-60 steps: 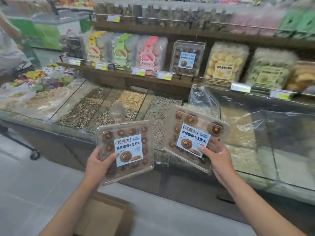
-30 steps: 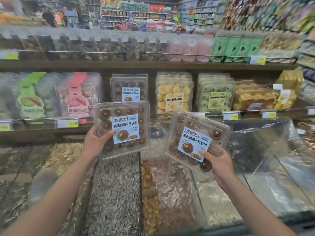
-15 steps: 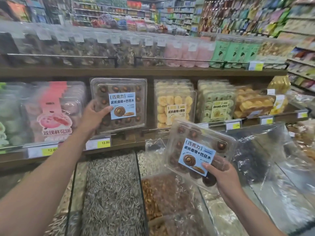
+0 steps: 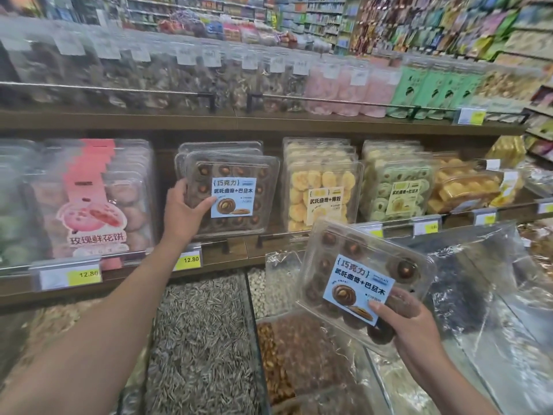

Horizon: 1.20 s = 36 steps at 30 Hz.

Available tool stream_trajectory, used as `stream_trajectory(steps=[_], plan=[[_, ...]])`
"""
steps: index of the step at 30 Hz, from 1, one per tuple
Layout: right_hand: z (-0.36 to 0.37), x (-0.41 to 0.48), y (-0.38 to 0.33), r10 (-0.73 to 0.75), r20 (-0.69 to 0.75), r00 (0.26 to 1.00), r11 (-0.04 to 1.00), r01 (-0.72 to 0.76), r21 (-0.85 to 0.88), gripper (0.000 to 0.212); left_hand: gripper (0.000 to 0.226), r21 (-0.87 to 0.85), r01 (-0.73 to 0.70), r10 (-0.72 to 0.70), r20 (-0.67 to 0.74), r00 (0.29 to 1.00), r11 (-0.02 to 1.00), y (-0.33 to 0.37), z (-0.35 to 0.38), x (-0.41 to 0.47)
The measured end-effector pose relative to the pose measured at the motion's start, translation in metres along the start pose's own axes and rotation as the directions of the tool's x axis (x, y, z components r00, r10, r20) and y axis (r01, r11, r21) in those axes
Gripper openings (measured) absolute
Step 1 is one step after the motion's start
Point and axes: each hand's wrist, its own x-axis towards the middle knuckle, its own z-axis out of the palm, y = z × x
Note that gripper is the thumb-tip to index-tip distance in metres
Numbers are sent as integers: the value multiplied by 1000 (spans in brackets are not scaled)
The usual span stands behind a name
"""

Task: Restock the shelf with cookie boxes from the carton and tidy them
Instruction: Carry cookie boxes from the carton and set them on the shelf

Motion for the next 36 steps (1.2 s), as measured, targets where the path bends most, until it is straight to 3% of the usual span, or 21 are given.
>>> stream_trajectory(steps=[2,5,8,12,15,19,20,22,24,26,28,30,33,36], plan=[[0,1,0,10,9,1000,1000,-10,-14,96,65,76,12,-7,-61,998,997,-3,4,-3],[1,2,1,11,13,1000,1000,-11,-2,73,72,60,81,-75,-102,992,995,-9,5,-8],[3,6,4,9,52,999,1000,-9,16,82,77,75,103,-94,-114,989,992,-8,5,-13],[13,12,3,-4,72,997,1000,6,-20,117,86,94,76,-68,-84,994,993,-7,2,-14],[25,16,-1,-13,91,996,999,16,-37,109,90,95,91,-87,-53,995,991,-7,0,-15],[40,22,-11,-6,129,992,999,10,-31,76,98,139,37,-29,-59,998,990,-2,-3,-32],[44,24,-14,-9,140,990,999,14,-33,76,94,175,-16,31,-87,996,985,0,-5,-40],[53,29,-22,-23,157,987,998,31,-50,100,79,202,-133,160,-125,979,970,3,-5,-53],[64,37,-33,-42,179,983,997,52,-51,112,59,119,-191,195,-24,981,974,11,-6,-63],[78,51,-46,-61,233,970,996,74,-48,108,46,-41,-115,120,200,972,993,22,-7,-70],[97,64,-61,-77,284,956,994,97,-57,99,58,-164,8,64,431,900,987,32,-13,-74],[117,76,-75,-80,337,938,990,113,-79,84,79,-160,87,21,573,819,983,37,-18,-75],[145,93,-90,-76,379,922,984,131,-123,52,75,-182,123,-5,541,841,976,35,-26,-71],[172,107,-94,-53,402,914,980,126,-156,64,55,-248,144,-22,439,898,958,29,-33,-64]])
